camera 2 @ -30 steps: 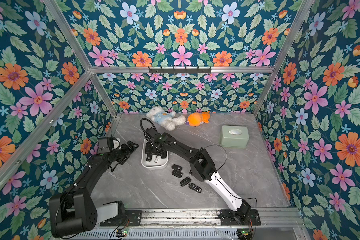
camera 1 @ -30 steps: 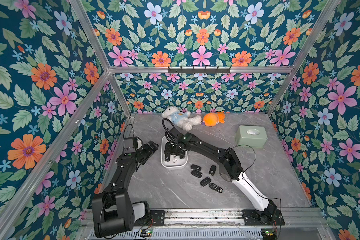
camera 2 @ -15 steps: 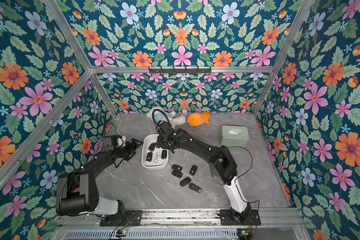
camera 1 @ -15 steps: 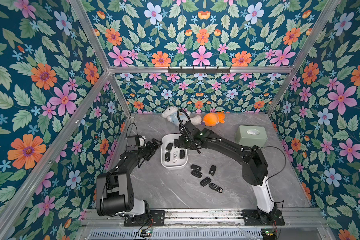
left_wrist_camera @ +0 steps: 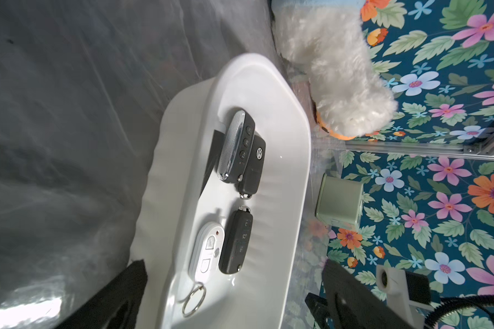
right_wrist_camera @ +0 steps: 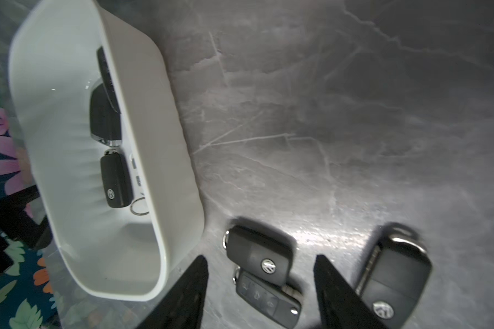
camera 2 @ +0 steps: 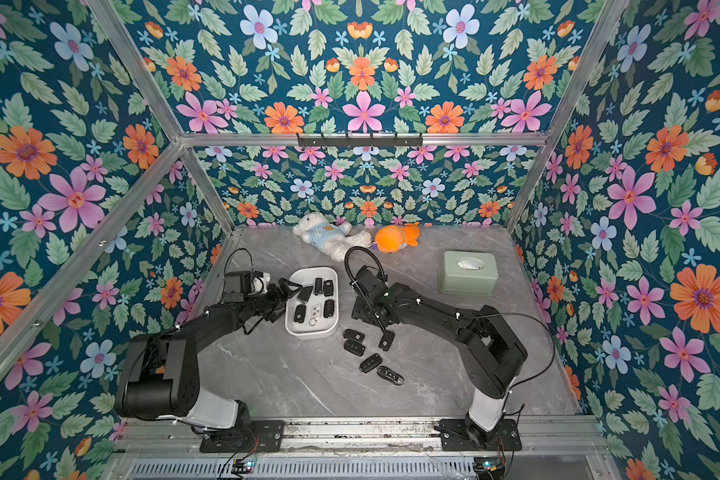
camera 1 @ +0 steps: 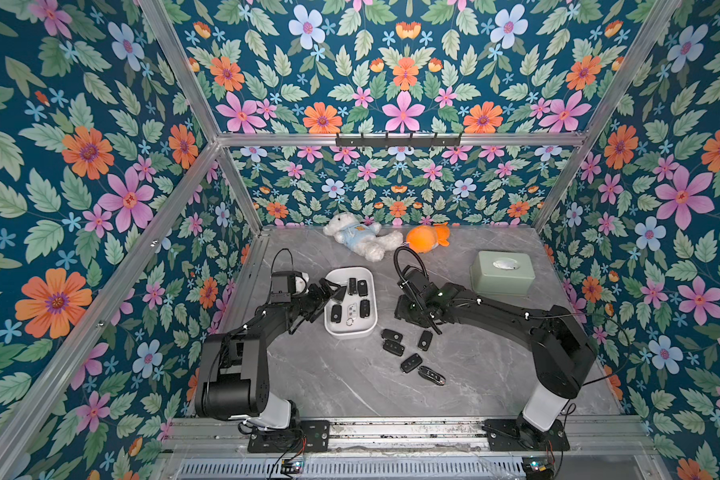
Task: Place the car key into the storage box
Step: Move the storage box to the center of the board.
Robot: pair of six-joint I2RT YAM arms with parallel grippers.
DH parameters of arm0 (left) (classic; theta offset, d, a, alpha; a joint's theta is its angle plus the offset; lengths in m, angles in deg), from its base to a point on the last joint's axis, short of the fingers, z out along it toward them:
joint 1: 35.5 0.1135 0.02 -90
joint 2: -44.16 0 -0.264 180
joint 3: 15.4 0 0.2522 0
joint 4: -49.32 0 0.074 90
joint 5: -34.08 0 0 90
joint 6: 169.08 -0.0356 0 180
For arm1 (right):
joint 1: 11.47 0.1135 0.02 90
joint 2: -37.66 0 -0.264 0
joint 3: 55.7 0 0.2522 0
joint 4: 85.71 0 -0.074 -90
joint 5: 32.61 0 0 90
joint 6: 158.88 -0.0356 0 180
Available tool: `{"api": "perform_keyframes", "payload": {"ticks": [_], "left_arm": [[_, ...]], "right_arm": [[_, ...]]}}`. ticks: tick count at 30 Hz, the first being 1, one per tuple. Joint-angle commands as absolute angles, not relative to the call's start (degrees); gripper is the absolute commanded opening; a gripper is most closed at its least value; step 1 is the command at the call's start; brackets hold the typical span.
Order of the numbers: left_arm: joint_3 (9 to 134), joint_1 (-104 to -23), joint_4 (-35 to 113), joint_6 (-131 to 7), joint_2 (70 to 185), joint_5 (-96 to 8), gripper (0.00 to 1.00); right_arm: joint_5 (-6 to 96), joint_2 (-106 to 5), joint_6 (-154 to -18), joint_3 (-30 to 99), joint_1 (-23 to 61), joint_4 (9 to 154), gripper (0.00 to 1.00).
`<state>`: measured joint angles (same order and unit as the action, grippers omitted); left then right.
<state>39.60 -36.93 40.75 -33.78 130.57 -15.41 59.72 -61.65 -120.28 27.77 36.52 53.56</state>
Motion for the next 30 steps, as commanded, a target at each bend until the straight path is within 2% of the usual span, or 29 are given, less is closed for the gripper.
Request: {"api": "perform_keyframes", "payload": {"ticks": [1,10,30], "left_arm": [[40.1,-38.9,43.5,-32.0,131.3,-15.2,0.99],[43.0,-43.6,45.2,-30.7,134.9,-15.8,0.99],[43.1,-43.3,39.6,-32.8,130.5,-20.4,0.99]], "right_arm": [[63.1,-59.6,-124.2,24.8,36.1,50.6,0.63],[63.8,-55.2,-129.0,18.1,36.0,51.0,0.65],[61.6,-56.8,-131.0,12.8,36.1,54.9,0.65]]}}
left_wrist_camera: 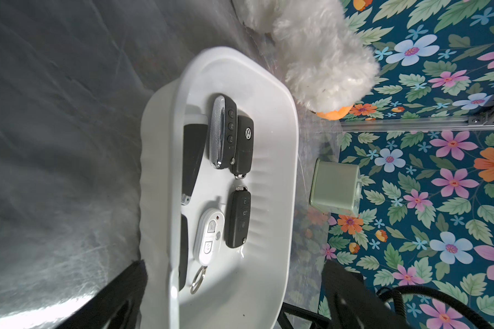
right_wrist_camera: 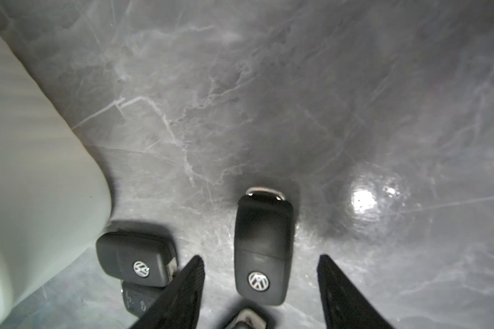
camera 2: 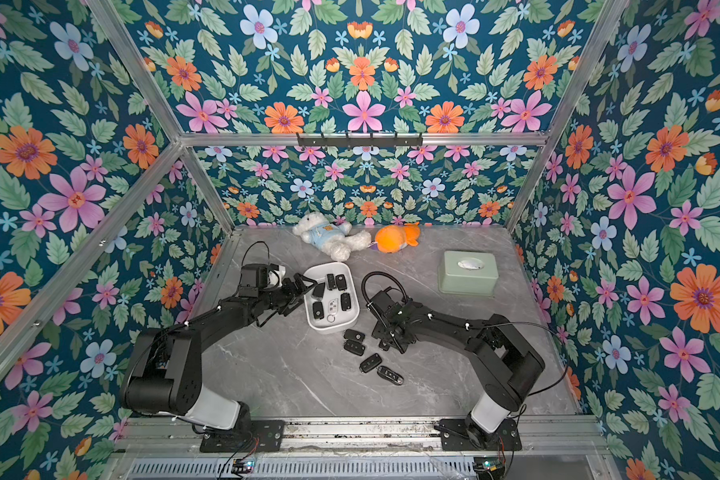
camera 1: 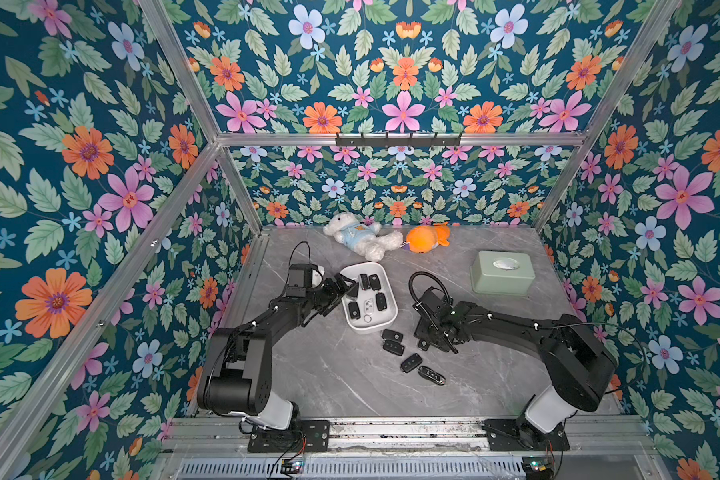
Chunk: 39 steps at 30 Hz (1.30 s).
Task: Place the car key into the storage box
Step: Move the storage box to the center of the board, then pick up the car key from the center of the board.
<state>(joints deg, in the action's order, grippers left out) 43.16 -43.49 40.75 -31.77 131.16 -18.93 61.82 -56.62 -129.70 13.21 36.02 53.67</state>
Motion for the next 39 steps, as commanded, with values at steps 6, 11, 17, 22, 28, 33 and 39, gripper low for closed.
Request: {"api": "perform_keyframes", "payload": {"ticks": [6,11,17,22,28,33,39], "left_arm": [[42.9,-42.6,38.1,-32.9,128.5,-22.4,1.00],[41.7,-41.8,36.9,-33.2,126.5,-22.9,0.99],[39.9,-40.6,36.5,-33.5,124.4,-22.9,0.99],[39.1,-39.9,36.2,-33.7,123.7,-22.7,0.99],[39.2,-39.3,35.7,-34.1,123.1,-22.4,0.99],[39.8,-38.6,35.6,-34.2,123.1,-21.9,0.99],[40.6,-38.1,35.0,-34.6,123.0,-21.4,0.99]], "right_arm": [[60.8,-60.0,-130.7,13.2,36.1,55.9,0.63],[60.6,-62.2,-129.8,15.1,36.3,55.1,0.61],[60.9,-63.7,-129.4,16.2,36.8,53.3,0.47],[61.6,-63.9,-129.1,16.8,37.4,51.8,0.38],[63.3,-63.9,-128.1,19.1,37.5,49.3,0.34],[64.8,-62.9,-127.4,22.1,37.6,47.6,0.34],[67.9,-62.8,-125.1,29.2,37.1,43.4,0.34]]}}
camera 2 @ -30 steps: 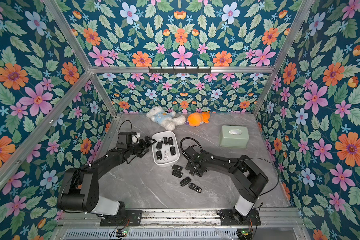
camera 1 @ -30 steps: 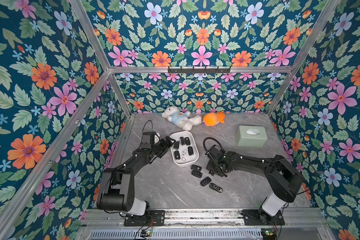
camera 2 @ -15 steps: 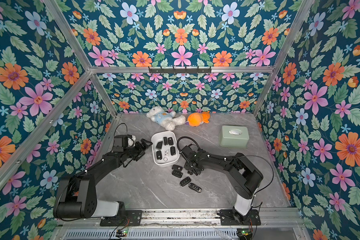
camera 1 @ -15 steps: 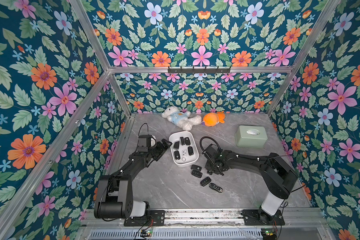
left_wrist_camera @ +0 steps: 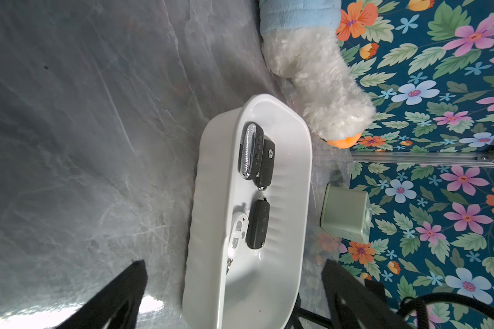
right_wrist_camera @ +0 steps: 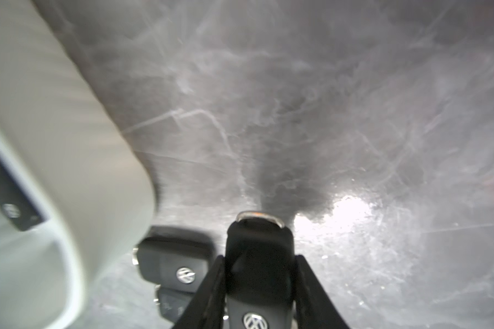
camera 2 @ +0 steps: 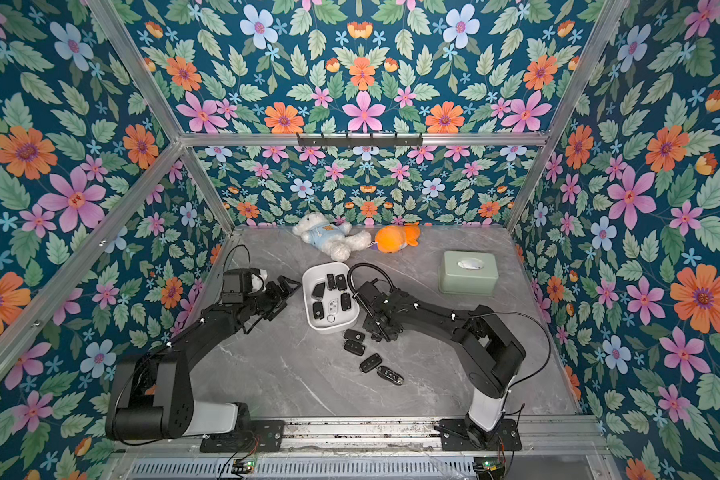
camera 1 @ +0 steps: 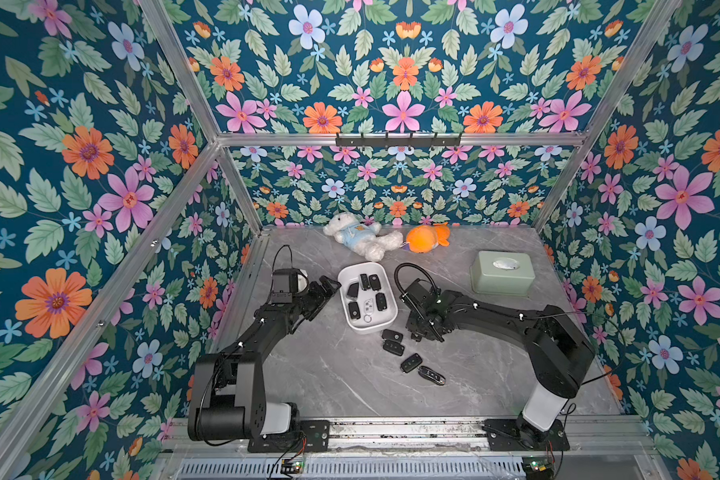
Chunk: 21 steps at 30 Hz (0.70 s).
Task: Place the car key into the storage box
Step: Pick up the car key from the center of the board.
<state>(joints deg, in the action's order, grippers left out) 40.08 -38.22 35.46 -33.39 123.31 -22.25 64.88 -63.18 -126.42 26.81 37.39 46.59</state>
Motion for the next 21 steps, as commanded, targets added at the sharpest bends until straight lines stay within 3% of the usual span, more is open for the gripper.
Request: {"api": "perform_keyframes", "payload": {"ticks": [1,21], "left_arm": [[40.6,-38.0,34.9,-34.6,123.1,-21.4,0.99],[40.2,-35.5,31.1,-37.6,120.9,-20.7,0.99]], "right_arm": [[68.3,-62.9,-124.8,30.3,37.1,43.0,0.34],[66.4,-77.4,-113.4,56.9,36.6,45.3,0.34]]}}
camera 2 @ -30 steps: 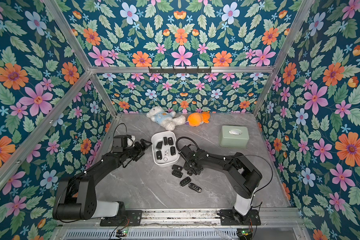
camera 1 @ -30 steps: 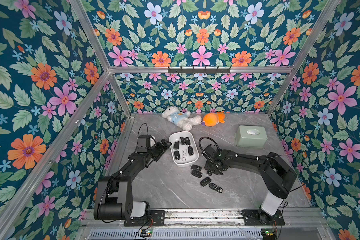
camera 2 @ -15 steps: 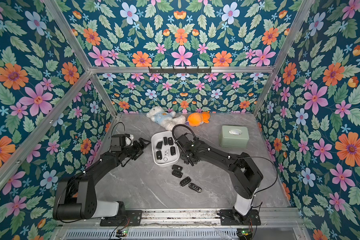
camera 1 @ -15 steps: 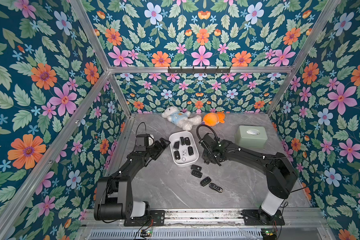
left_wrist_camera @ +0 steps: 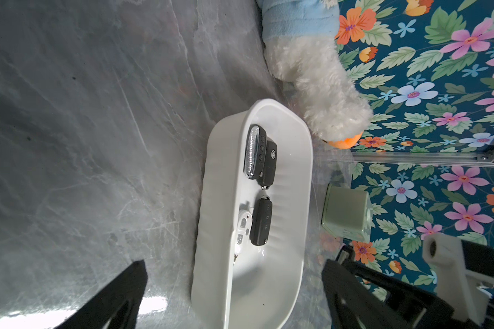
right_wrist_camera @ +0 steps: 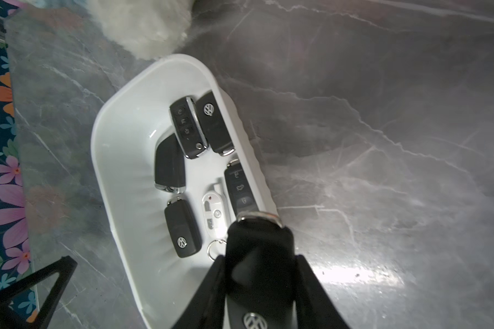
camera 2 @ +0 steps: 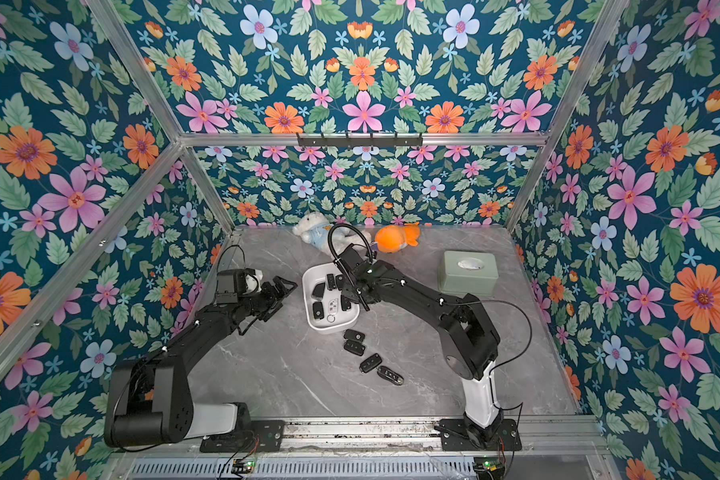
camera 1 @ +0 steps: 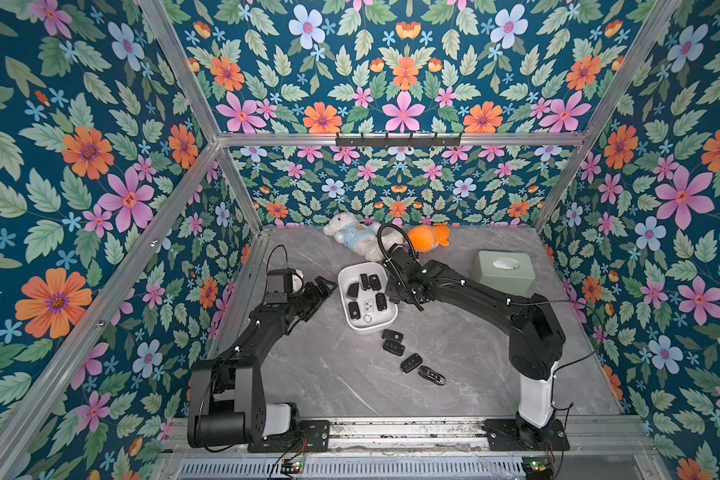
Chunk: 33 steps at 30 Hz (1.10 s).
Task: Place the car key into the storage box
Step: Pick up the car key from the center of the board, then place the car key in the storage box.
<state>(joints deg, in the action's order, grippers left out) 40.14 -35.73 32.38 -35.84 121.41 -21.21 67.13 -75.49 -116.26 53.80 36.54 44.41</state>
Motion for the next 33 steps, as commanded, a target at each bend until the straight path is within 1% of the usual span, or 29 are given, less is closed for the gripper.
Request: {"api": "perform_keyframes", "payload": {"ticks": [1,7,13,26,33], "left_arm": [[40.2,-35.4,30.8,-37.8,120.7,-20.7,0.99],[40.3,-34.9,29.2,-39.2,119.8,-21.4,0.99],[40.0,-34.4,28.8,-39.8,119.7,-21.8,0.99],[39.7,-33.4,28.7,-39.9,119.9,-22.1,0.99],[39.7,-32.7,28.6,-39.9,119.7,-22.1,0.99]], "right_arm": [[66.1,-79.0,-112.9,58.8,36.7,44.8,0.35],[64.5,-86.1,-110.0,67.3,36.8,41.2,0.34],[63.5,-91.0,-108.3,71.9,37.2,37.6,0.35],[60.1,-95.9,-107.8,73.4,37.2,37.2,0.35],[59.1,-98.4,-107.1,76.3,37.2,36.2,0.36]]}}
